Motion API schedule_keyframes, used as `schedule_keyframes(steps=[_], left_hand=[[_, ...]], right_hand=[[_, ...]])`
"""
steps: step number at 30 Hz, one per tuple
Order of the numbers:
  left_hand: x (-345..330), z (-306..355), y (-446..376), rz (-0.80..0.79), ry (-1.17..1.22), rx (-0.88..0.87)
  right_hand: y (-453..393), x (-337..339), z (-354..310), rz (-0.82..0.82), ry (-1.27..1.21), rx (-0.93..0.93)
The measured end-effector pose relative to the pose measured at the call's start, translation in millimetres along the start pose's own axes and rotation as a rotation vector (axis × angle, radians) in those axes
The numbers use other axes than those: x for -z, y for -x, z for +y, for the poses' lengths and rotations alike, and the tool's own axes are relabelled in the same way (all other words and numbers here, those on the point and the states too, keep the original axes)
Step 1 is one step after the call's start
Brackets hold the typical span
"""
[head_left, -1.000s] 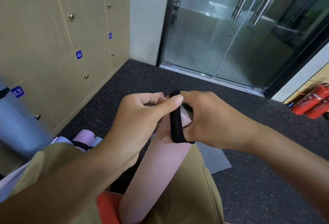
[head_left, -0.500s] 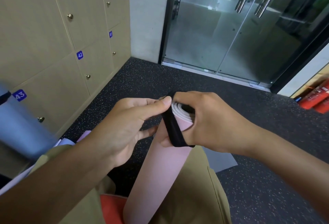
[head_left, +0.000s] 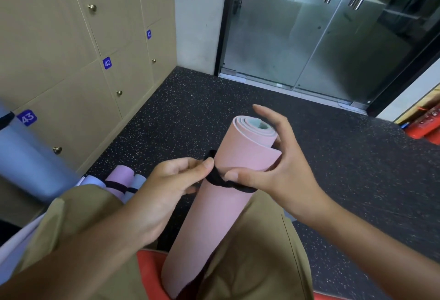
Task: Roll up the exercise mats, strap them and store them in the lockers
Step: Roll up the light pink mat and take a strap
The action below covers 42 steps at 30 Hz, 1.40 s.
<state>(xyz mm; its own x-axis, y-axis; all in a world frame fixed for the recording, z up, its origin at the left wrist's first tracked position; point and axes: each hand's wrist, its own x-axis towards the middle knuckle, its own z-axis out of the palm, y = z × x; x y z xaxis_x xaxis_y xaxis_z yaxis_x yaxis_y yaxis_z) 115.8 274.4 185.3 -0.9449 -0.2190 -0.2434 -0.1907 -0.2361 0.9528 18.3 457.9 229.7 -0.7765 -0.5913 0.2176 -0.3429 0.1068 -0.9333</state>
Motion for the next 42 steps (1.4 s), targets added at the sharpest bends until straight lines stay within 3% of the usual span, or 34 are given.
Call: schedule_keyframes(steps=[4,9,18,23,33,42], left_hand=[[-2.4,-6.1,-5.9,0.079,-0.002,-0.110],[-6.3,-12.3,-10.1,-0.049,-0.171,-0.277],[2.9,-34.9,-16.3,-0.081,-0.280,-0.284],[-1.1,-35.1,-26.0,-0.158,-0.334,-0.296],[9.7,-10.9,-93.4,0.077,-0.286,-0.377],[79.4,68.3,-153.6,0.277,-0.541,-0.491]], right_hand=[[4.5,-9.4,12.6,0.009,-0.111,-0.038],[-3.8,-17.6,32.0,-0.096,-0.082,-0.065],[-13.5,-23.8,47.5,-0.259,0.116,-0.041],[-23.7,-16.7,44.0,-0.144,0.176,0.026],[-69.5,13.9,40.6,0.082,0.169,-0.028],[-127.3,-0.7,61.4,-0.034,0.237,-0.136]])
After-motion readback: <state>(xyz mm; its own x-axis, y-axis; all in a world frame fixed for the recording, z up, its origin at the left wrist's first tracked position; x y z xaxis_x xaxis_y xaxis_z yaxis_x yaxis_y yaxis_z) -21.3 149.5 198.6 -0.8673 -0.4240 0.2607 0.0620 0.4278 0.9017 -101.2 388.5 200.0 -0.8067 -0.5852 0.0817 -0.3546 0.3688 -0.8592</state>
